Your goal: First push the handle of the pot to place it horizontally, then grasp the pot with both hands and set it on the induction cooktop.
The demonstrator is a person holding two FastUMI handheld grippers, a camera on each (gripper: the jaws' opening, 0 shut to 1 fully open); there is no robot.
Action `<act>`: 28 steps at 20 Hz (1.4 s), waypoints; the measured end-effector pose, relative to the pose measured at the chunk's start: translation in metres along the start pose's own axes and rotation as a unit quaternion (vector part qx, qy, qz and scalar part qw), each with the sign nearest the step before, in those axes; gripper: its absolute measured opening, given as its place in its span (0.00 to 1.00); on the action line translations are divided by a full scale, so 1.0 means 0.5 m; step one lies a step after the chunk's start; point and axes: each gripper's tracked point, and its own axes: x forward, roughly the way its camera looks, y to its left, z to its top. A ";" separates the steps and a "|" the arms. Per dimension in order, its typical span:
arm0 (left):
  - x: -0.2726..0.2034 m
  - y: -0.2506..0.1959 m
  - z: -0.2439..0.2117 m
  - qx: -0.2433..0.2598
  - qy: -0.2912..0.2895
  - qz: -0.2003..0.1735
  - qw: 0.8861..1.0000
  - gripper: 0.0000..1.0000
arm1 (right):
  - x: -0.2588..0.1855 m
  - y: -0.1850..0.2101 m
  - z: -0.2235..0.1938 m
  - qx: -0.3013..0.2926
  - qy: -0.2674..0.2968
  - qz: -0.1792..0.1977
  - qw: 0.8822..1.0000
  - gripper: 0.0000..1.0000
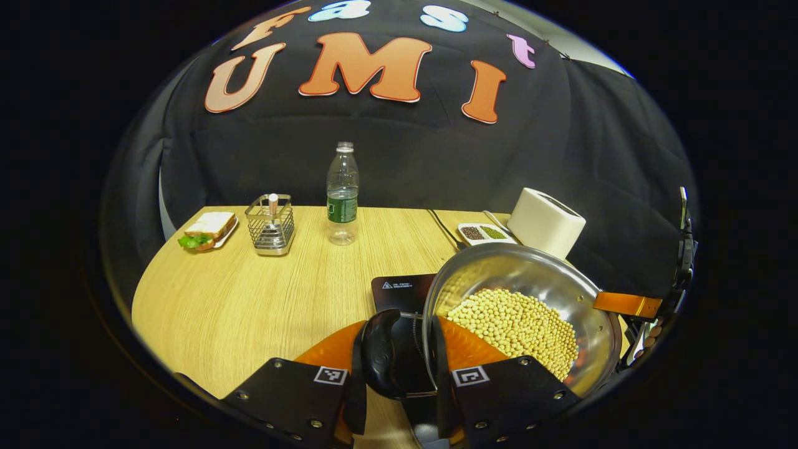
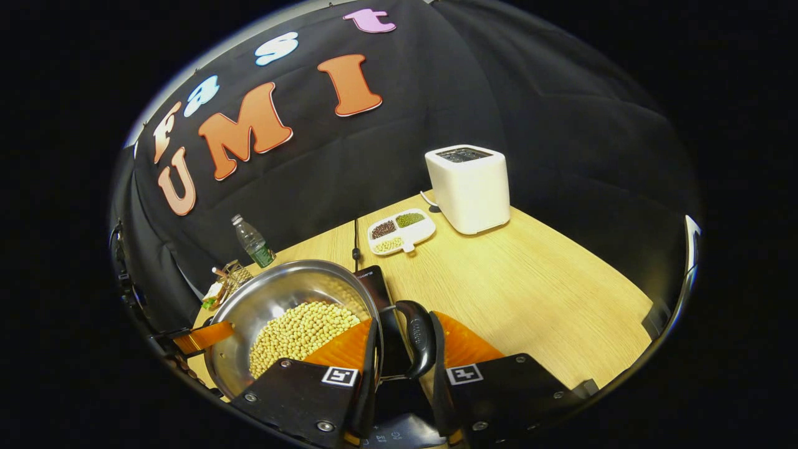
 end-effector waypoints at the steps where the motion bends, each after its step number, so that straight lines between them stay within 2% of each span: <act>1: 0.004 -0.002 0.003 -0.002 0.000 -0.001 1.000 0.46 | 0.001 0.000 0.003 -0.001 -0.003 0.001 1.000 0.38; 6: 0.013 0.000 -0.005 -0.009 0.013 0.001 1.000 0.46 | 0.015 0.004 0.012 -0.021 -0.003 0.006 1.000 0.42; 8: 0.012 -0.003 -0.003 -0.016 0.014 -0.001 1.000 0.52 | 0.016 0.006 0.015 -0.031 -0.004 0.004 0.999 0.49; 9: 0.006 -0.004 0.015 -0.009 0.001 -0.002 1.000 0.52 | 0.017 0.009 0.018 -0.032 -0.007 0.002 0.999 0.51; 11: -0.011 -0.001 0.051 0.016 -0.027 0.009 0.999 0.61 | 0.011 0.005 0.043 -0.035 -0.026 -0.010 0.999 0.60; 12: -0.025 0.001 0.068 0.024 -0.038 0.014 0.999 0.73 | -0.001 0.007 0.059 -0.039 -0.036 -0.014 0.998 0.74; 14: -0.057 -0.003 0.103 0.021 -0.062 0.018 0.998 0.80 | -0.029 0.016 0.091 -0.049 -0.062 -0.014 0.997 0.94; 18: -0.147 -0.014 0.191 0.020 -0.120 0.016 0.992 0.77 | -0.104 0.058 0.169 -0.082 -0.119 -0.001 0.989 0.95; 22: -0.267 0.016 0.292 0.048 -0.190 0.075 0.978 0.79 | -0.198 0.108 0.252 -0.102 -0.165 0.038 0.980 0.95; 26: -0.410 0.050 0.399 0.080 -0.238 0.129 0.959 0.79 | -0.309 0.122 0.354 -0.132 -0.220 0.048 0.965 0.95; 28: -0.482 0.049 0.457 0.067 -0.271 0.128 0.952 0.77 | -0.369 0.117 0.421 -0.124 -0.249 0.044 0.960 0.95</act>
